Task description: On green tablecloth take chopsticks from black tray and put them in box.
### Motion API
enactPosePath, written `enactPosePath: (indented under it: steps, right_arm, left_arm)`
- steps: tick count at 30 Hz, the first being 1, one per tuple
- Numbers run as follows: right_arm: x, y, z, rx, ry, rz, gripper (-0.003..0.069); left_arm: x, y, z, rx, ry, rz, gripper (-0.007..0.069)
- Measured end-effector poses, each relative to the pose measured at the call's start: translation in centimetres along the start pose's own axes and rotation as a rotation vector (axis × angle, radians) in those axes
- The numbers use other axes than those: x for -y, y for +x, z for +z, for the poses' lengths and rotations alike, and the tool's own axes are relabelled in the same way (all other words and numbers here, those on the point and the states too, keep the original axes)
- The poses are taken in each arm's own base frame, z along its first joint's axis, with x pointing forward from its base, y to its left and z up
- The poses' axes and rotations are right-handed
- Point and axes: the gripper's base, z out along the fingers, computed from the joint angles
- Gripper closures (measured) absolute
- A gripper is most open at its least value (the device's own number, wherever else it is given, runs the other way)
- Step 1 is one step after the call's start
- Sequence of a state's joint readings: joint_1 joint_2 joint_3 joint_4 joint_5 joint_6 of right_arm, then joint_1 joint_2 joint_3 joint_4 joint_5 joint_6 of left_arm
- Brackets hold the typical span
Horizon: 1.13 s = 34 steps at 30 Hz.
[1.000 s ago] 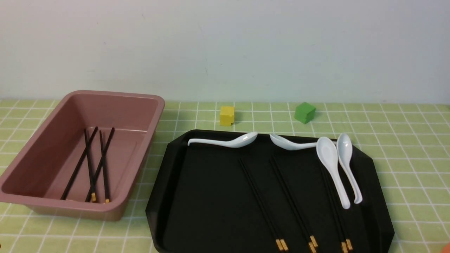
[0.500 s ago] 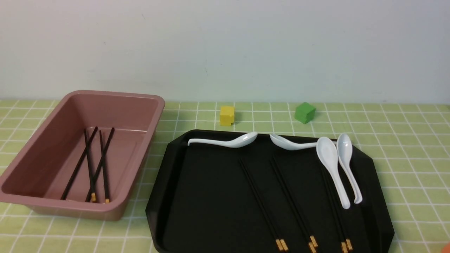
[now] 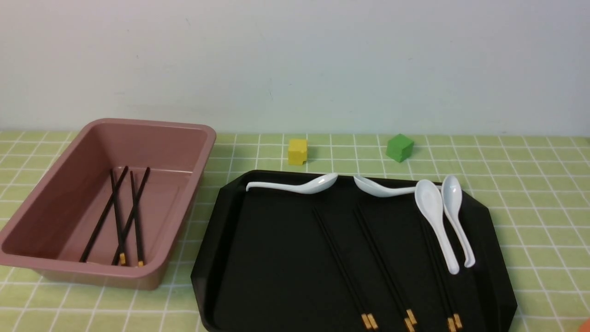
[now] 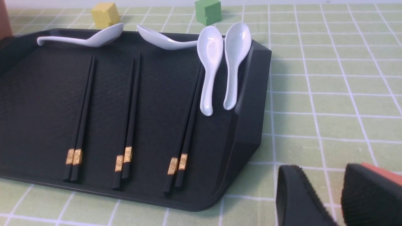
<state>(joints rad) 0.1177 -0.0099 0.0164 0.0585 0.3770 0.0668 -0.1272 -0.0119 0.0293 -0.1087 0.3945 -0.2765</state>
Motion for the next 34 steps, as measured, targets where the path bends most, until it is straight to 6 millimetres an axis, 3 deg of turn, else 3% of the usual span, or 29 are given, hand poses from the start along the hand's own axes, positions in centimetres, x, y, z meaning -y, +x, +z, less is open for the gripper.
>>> enactPosePath:
  steps: [34]
  right_arm:
    - [0.0, 0.0, 0.0, 0.0, 0.0, 0.0, 0.0419]
  left_arm:
    - [0.01, -0.02, 0.0, 0.002, 0.001, -0.001, 0.0594]
